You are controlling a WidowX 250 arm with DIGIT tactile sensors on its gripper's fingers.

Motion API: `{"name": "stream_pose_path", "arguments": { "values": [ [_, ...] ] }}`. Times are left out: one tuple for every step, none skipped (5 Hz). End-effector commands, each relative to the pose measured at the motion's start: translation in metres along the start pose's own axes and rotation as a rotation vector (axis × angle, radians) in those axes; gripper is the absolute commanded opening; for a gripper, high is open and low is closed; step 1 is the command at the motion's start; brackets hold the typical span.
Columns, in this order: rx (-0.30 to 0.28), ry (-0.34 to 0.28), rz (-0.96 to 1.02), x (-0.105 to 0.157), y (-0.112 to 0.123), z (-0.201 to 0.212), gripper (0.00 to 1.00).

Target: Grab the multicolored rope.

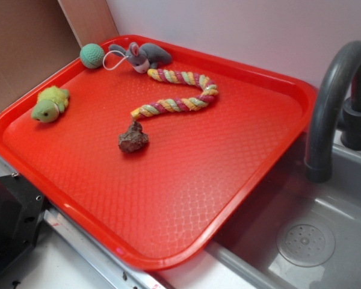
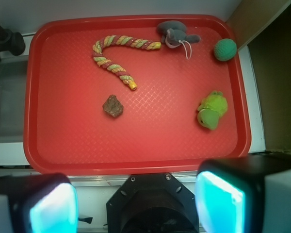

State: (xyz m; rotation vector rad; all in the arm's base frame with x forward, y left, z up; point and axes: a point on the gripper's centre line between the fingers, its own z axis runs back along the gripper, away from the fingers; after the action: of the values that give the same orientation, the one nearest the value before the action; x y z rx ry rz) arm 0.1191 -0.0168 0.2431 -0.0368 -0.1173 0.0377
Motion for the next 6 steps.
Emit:
{"name": "stream_pose_path", "arguments": {
  "values": [
    [0.000, 0.000, 0.000, 0.000, 0.000, 0.000, 1.00],
    [0.012, -0.023, -0.157, 0.026, 0.009, -0.018, 1.00],
    [0.098, -0.053, -0.342, 0.052, 0.012, -0.030, 1.00],
    [0.151, -0.060, -0.495, 0.080, 0.002, -0.047, 1.00],
    [0.161, -0.083, -0.598, 0.103, -0.008, -0.064, 1.00],
    [0.079, -0.046, -0.545, 0.127, -0.012, -0.092, 1.00]
  ]
}}
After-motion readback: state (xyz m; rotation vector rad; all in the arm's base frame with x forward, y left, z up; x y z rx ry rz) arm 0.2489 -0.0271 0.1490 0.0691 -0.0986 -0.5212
